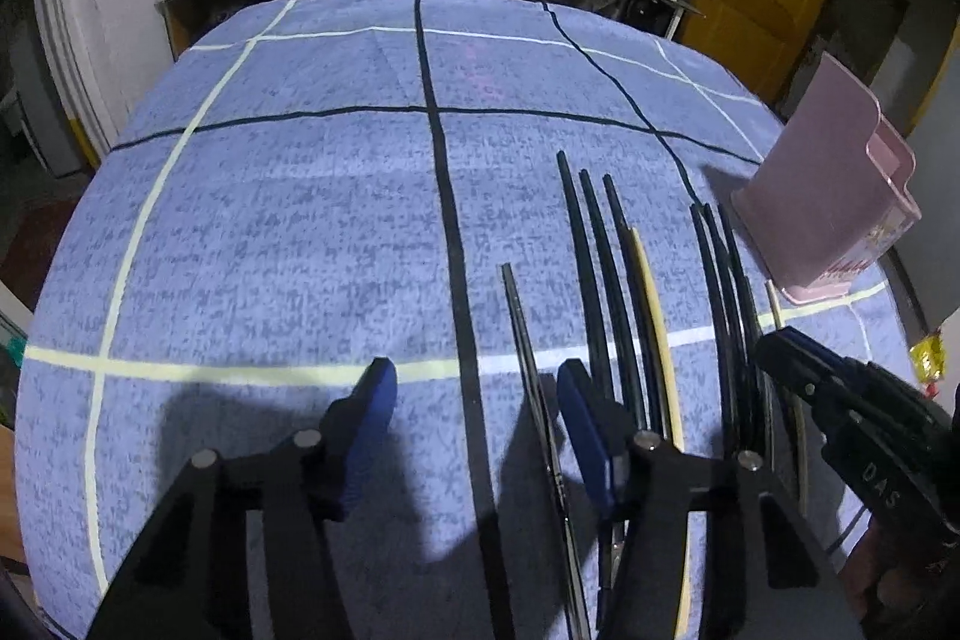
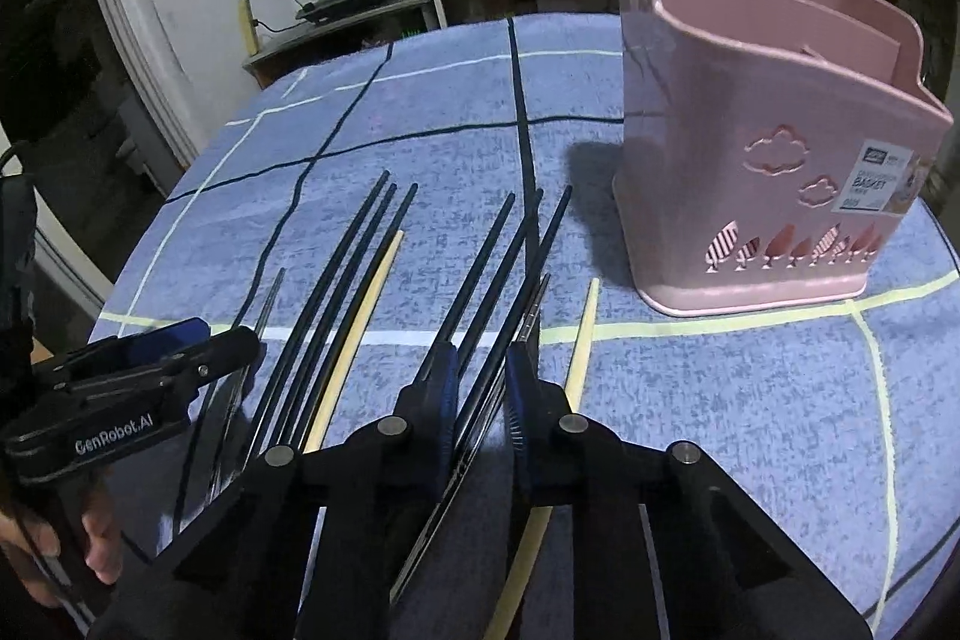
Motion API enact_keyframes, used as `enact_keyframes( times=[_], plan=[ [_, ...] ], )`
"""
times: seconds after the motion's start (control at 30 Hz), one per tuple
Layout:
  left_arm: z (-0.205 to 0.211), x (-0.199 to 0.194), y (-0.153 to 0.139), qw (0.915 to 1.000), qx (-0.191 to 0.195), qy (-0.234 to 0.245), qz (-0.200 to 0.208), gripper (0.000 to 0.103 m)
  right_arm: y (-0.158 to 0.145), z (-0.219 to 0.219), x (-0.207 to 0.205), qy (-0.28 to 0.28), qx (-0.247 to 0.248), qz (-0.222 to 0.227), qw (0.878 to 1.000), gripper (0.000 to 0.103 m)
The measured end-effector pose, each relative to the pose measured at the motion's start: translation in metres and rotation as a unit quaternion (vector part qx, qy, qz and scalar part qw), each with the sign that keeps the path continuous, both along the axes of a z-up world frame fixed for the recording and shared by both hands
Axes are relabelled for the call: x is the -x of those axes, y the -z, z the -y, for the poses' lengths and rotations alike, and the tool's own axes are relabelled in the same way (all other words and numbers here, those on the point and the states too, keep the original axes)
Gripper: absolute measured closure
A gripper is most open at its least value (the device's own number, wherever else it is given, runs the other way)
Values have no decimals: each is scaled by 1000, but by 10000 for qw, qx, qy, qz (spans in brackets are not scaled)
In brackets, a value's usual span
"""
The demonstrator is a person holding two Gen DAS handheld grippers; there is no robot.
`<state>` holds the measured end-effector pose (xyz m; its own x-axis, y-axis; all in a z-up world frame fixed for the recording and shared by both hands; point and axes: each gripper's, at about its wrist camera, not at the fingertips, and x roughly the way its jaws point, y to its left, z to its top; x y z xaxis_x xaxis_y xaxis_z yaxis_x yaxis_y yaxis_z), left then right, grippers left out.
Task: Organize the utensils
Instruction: 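Lower the left tool onto a thin metal chopstick and close it while the right tool grasps another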
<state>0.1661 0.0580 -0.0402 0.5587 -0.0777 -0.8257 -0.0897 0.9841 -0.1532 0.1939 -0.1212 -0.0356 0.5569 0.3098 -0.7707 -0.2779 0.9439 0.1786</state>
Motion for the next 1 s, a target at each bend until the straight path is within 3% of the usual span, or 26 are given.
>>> enact_keyframes(
  times=[0.2, 0.37, 0.5, 0.73, 1.0],
  plan=[
    [5, -7, 1, 9998, -214, -19, -28, 47, 6, 4, -8, 113, -129, -188, 9997, 91],
    [3, -7, 0, 9994, -323, -149, -43, 62, 6, 7, -12, 200, -262, -296, 9990, 91],
    [-6, -7, 0, 9997, -158, -181, -63, 69, 6, 11, -13, 285, -402, -376, 9981, 91],
    [-5, -5, 0, 9999, 159, -48, -46, 70, 6, 16, -11, 421, -536, -442, 9967, 91],
    [0, -6, -1, 9998, 211, 38, 9, 70, 7, 26, -9, 543, -668, -493, 9951, 91]
  ],
)
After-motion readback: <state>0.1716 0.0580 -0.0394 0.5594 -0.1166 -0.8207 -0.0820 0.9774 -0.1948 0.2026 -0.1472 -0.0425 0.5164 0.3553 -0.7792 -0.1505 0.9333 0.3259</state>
